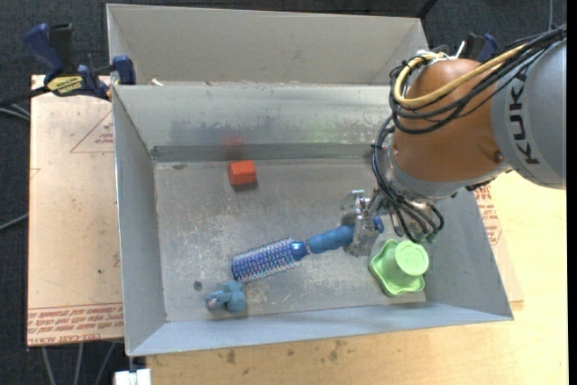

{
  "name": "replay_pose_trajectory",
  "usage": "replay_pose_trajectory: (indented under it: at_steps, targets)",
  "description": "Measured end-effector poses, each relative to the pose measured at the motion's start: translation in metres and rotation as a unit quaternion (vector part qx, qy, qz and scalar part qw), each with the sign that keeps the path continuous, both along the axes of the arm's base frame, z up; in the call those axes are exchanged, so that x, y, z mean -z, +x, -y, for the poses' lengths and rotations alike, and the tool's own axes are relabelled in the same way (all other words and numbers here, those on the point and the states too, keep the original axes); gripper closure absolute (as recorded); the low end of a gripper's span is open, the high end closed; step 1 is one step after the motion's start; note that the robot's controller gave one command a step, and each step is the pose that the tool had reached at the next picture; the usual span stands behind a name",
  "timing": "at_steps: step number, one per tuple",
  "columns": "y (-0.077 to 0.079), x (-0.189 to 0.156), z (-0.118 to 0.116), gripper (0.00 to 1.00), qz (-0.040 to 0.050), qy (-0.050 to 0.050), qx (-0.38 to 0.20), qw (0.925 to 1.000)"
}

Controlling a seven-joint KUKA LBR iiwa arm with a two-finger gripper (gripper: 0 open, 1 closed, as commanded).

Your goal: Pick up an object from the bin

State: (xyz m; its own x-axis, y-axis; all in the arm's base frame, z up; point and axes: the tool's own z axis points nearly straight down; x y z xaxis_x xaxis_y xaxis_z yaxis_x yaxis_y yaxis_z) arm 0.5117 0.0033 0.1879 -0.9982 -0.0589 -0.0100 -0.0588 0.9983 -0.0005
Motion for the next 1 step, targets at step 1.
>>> replay_pose_trajectory:
  at_steps: [1]
  targets:
    - [0.0373, -0.1124, 0.0064, 1.0, 0.0013, 0.0, 0.009, 1.0]
